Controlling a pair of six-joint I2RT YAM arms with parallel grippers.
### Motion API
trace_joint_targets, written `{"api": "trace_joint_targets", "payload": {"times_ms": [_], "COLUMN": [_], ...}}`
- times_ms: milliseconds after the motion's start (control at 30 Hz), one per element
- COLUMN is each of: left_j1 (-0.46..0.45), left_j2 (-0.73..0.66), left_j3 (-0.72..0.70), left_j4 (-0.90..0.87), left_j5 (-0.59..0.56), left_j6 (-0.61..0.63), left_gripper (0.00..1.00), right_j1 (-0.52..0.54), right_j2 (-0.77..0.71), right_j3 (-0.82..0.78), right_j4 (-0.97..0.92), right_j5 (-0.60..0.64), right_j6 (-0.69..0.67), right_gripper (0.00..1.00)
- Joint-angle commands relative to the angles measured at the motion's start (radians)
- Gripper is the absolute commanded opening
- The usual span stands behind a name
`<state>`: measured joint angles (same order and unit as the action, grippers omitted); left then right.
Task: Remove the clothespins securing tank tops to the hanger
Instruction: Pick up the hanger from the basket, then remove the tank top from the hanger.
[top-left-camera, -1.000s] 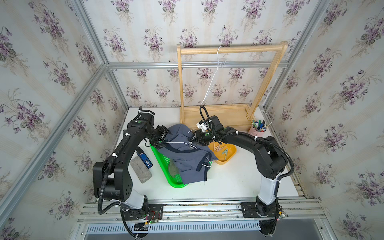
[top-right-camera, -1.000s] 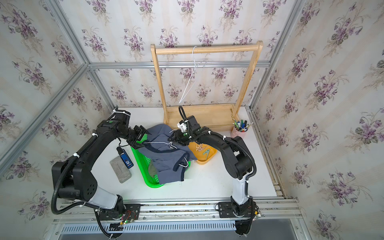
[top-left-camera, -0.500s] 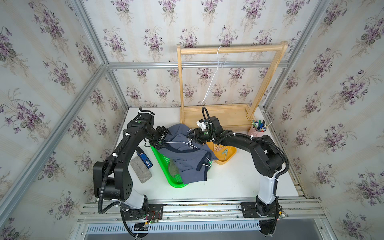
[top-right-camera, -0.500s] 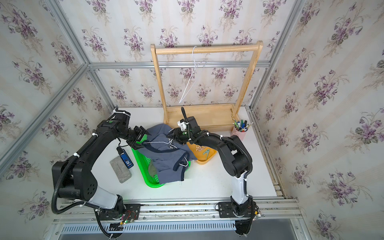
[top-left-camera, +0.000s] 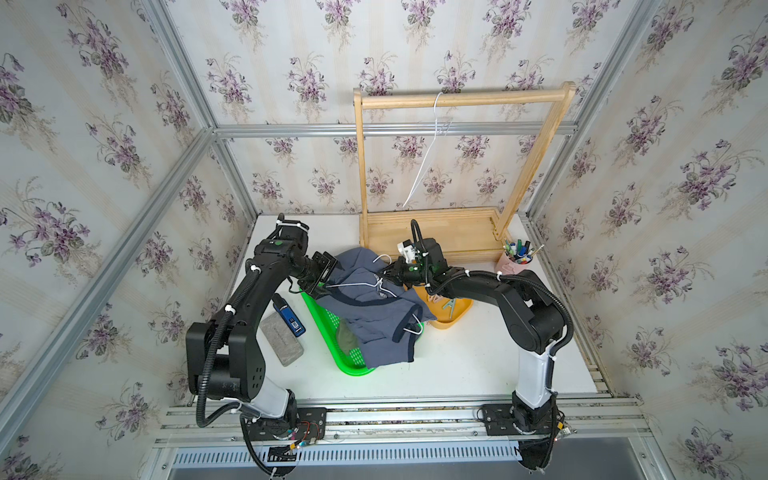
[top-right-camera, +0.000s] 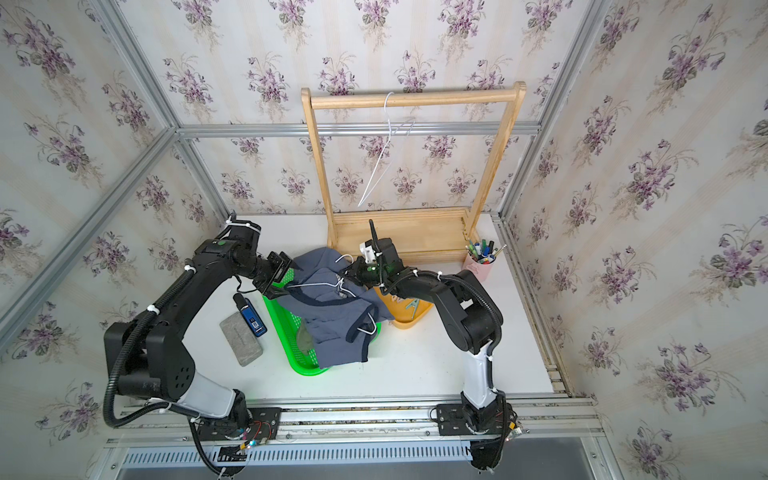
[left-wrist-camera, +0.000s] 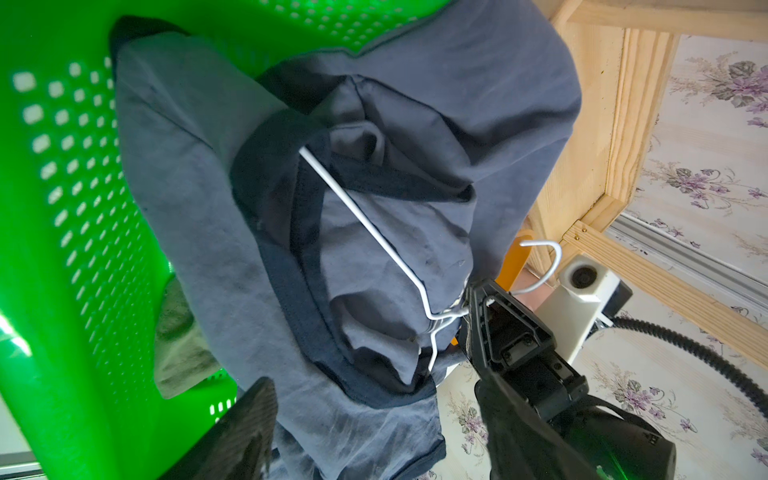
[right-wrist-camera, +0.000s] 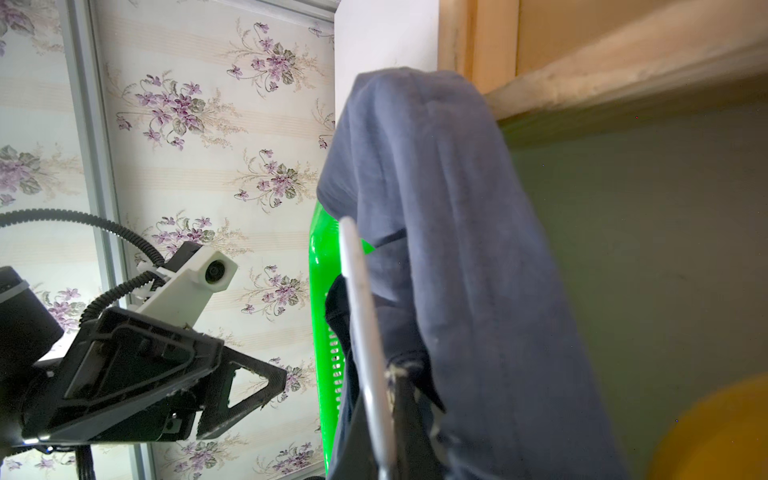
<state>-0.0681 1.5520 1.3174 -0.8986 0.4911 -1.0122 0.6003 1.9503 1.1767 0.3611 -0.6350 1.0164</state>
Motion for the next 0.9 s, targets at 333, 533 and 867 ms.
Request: {"api": "trace_joint_targets", "payload": {"times_ms": [333, 533, 867], "left_j1": [0.001, -0.002, -0.004], "left_j2": [0.004, 0.024, -0.022], "left_j3": [-0.009, -0.017, 0.052], "left_j4": [-0.008, -0.007, 0.003], "left_j5": [-0.009, -0.011, -0.011], "left_j6": [-0.013, -0.018, -0.032], "left_gripper": [0.78, 0.79, 0.78], "right_j1": [0.001, 0.001, 0.001], "right_j2": [-0.275, -0.389, -0.488], "right_j3": [0.012, 0.012, -0.097], "right_j4": [-0.301, -0.376, -0.115], "right_j5": [0.103, 0.157, 0.165], "right_j6": [-0.299, -0.381, -0.303], "right_gripper": [0.0, 0.0, 0.0]}}
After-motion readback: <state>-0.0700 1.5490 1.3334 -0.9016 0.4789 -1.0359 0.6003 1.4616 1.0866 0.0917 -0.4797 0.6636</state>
